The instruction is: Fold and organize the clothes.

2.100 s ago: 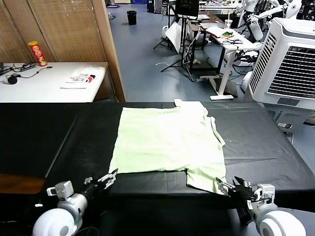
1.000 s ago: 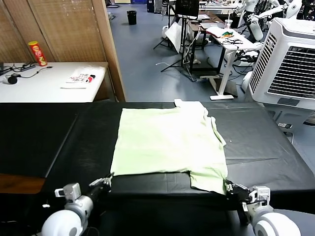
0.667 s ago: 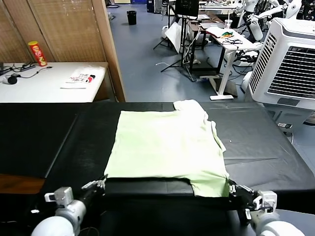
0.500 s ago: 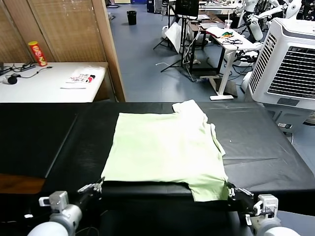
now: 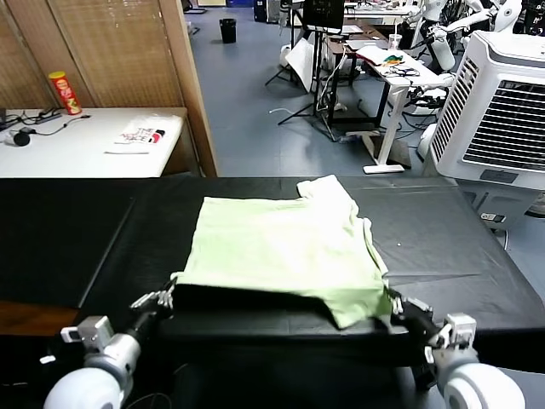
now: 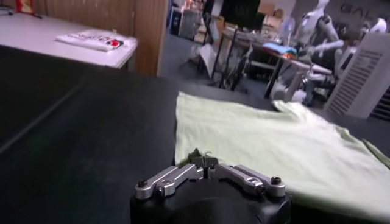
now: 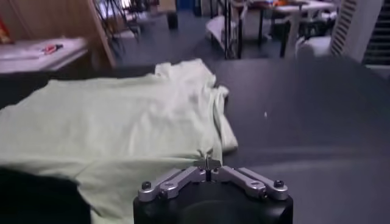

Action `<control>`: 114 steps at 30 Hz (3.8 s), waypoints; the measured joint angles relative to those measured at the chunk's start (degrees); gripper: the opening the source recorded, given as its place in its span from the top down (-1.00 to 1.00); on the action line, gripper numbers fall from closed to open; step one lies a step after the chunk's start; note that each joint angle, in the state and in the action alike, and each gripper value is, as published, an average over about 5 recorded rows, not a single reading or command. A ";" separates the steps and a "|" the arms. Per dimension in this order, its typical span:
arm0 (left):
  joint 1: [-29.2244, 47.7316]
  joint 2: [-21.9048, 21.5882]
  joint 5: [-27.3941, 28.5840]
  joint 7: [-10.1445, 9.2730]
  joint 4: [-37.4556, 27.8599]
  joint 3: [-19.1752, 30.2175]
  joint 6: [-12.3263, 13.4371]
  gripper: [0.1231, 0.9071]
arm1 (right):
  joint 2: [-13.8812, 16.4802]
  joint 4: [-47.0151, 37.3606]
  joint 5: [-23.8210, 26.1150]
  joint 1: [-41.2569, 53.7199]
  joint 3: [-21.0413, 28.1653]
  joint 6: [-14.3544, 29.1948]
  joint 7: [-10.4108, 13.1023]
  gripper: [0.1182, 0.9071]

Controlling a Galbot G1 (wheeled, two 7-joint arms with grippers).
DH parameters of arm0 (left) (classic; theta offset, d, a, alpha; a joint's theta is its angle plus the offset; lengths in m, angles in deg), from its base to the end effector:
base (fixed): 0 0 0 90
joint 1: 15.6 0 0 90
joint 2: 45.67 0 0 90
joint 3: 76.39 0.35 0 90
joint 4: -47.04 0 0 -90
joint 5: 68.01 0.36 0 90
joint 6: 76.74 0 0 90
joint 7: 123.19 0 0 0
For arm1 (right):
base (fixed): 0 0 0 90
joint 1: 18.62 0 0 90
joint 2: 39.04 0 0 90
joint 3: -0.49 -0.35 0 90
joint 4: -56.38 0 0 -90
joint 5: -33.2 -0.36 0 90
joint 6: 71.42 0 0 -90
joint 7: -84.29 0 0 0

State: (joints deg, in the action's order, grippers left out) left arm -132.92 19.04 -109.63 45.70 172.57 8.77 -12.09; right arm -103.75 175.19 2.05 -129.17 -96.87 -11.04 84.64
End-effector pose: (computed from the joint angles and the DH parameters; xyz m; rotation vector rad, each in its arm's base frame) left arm 0.2058 0.0825 -0.2377 -0.1073 -2.7566 0.3036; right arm 0.2430 -0.1119 -0.2431 0.1749 -2.7629 -0.0785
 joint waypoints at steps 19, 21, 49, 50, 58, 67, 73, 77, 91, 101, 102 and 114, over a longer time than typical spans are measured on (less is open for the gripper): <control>10.71 -1.14 2.56 0.58 -10.86 3.86 0.93 0.99 | 1.05 -14.62 3.38 14.02 10.49 2.22 -1.41 0.99; 11.51 -1.28 2.97 0.65 -11.95 4.21 1.01 0.99 | 0.82 -15.69 3.56 14.79 11.15 2.26 -1.54 0.99; 16.49 -1.21 4.10 0.97 -17.06 6.20 1.53 -0.14 | 1.16 -8.44 0.77 8.78 6.24 -0.20 -1.85 -0.70; 16.15 -1.20 4.13 0.99 -16.70 5.99 1.52 -0.30 | 1.24 -7.43 1.34 7.90 5.91 -0.39 -1.91 -0.71; 12.63 -1.10 4.01 2.50 -14.63 5.21 1.18 -0.72 | 0.74 -4.63 4.18 2.44 5.68 -0.48 -2.47 -0.70; 11.49 -0.84 1.44 3.72 -15.71 4.81 0.39 -0.72 | 0.23 -4.22 5.79 1.24 6.35 -0.33 -2.86 -0.19; 11.94 -0.64 0.85 3.79 -17.03 5.05 0.05 -0.61 | 0.27 -4.73 6.40 1.27 6.75 -0.28 -3.13 0.22; 12.39 -0.62 -0.15 3.84 -17.88 5.03 -0.26 -0.13 | 0.25 -5.39 6.40 1.73 7.02 -0.30 -3.14 0.39; 11.65 -1.95 -0.95 1.65 -17.38 5.23 -1.46 0.99 | 1.82 -3.72 1.79 1.87 6.35 -5.89 0.33 0.99; 5.15 -4.79 -1.51 -1.11 -8.36 3.82 -4.60 0.99 | 2.83 1.73 -0.59 -2.74 3.86 -12.41 3.66 0.99; 4.41 -5.04 -1.44 -1.23 -7.48 3.61 -4.77 0.99 | 2.83 2.37 -0.63 -3.48 3.54 -12.55 3.84 0.99; -2.77 -6.14 0.45 -1.53 -1.92 1.36 -5.83 0.99 | 1.97 7.02 -0.59 -10.08 1.66 -12.58 2.82 0.91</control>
State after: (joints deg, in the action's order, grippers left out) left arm -135.68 12.90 -109.19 44.17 170.65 10.13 -17.92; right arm -101.79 182.22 1.46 -139.25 -95.20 -23.62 87.46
